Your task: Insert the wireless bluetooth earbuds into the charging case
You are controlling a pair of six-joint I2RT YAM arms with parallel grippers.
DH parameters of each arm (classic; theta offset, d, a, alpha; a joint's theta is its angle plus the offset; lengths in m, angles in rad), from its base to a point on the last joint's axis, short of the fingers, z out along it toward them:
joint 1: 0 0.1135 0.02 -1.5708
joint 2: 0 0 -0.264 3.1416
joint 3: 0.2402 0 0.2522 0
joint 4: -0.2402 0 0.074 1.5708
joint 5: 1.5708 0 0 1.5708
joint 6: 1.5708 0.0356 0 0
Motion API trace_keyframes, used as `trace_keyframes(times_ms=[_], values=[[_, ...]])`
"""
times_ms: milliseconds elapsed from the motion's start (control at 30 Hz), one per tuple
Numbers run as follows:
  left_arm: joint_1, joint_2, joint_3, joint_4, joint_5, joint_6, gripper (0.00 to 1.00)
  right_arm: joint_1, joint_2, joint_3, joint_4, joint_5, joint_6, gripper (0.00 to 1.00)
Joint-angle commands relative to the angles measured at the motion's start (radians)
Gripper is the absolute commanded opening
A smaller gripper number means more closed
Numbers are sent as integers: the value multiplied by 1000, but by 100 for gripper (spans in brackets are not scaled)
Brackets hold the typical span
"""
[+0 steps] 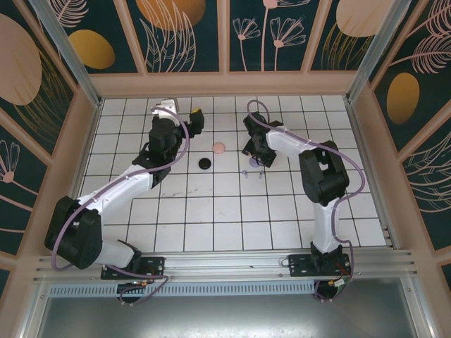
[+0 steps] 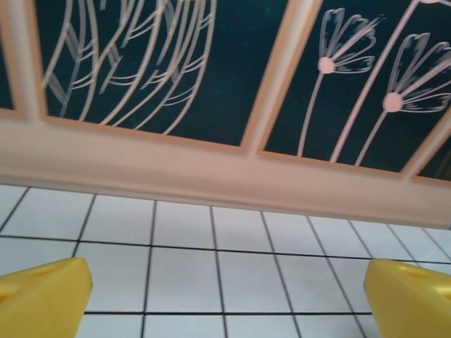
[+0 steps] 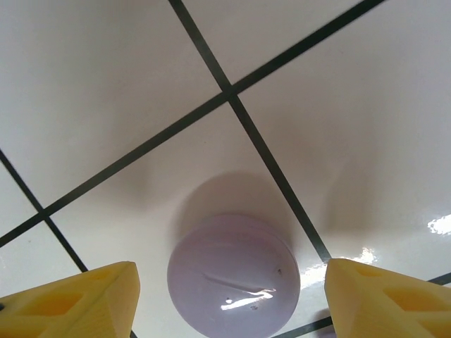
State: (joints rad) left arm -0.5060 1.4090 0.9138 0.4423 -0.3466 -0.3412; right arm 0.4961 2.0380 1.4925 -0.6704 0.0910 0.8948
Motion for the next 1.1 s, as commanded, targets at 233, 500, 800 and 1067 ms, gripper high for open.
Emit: trace_keyframes(times_ms=[233,500,800,1067], values=[[4,-81,-90,145,-203,-16,99,19,74,55,-56,-20,40,67],[6,-105,-73,83,-153,-46,99,30,102,77,-39,-23,-35,54],[6,-130,-76,83,-97,-40,99,76,177,195,-130,30,-266,52],[6,-129,-75,77,-74,-44,99,81,195,214,-141,45,-235,62]])
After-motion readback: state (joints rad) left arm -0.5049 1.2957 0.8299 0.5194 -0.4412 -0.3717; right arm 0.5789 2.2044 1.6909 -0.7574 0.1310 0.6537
